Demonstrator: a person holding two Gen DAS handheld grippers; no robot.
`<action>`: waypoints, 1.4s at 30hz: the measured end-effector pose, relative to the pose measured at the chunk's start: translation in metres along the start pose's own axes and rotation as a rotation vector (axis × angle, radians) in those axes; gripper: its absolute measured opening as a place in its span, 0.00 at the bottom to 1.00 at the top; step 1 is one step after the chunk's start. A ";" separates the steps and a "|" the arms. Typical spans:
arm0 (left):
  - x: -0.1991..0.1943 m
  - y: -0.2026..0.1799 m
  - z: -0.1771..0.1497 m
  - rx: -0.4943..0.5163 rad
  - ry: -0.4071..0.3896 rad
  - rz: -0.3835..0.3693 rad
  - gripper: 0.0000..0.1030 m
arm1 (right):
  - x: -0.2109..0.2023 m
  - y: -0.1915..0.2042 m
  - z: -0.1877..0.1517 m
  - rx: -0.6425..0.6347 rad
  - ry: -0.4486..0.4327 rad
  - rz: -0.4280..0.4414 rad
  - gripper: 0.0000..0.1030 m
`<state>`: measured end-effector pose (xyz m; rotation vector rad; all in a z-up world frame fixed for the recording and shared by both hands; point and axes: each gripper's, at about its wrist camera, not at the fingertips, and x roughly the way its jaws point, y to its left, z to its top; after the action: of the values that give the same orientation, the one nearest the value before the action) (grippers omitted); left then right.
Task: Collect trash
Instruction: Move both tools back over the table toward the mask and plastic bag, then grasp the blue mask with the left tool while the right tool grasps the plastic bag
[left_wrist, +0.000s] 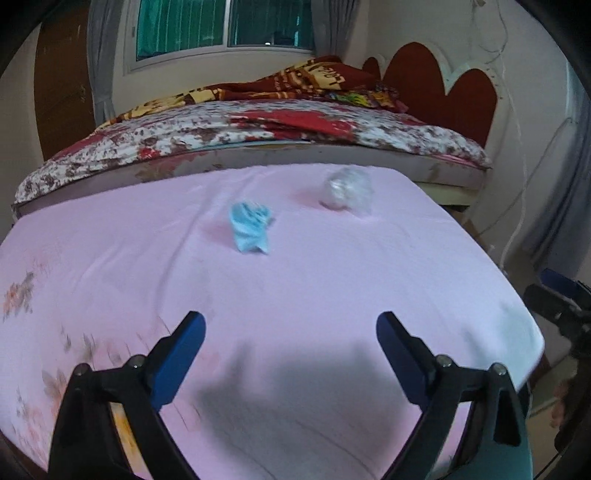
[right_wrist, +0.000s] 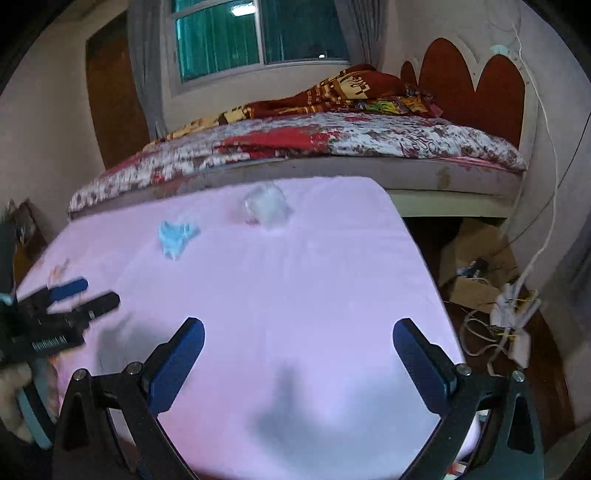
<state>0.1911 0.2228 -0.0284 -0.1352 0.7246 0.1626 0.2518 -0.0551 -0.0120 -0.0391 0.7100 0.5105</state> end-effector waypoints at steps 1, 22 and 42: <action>0.008 0.006 0.006 -0.005 0.001 0.007 0.86 | 0.009 0.002 0.006 0.012 0.018 0.018 1.00; 0.169 0.041 0.087 0.043 0.169 -0.016 0.29 | 0.235 0.044 0.116 -0.164 0.189 0.049 0.83; 0.116 0.017 0.069 0.076 0.101 -0.074 0.26 | 0.194 0.045 0.102 -0.131 0.172 0.085 0.49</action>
<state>0.3177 0.2630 -0.0561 -0.0979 0.8241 0.0578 0.4183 0.0895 -0.0508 -0.1772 0.8482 0.6402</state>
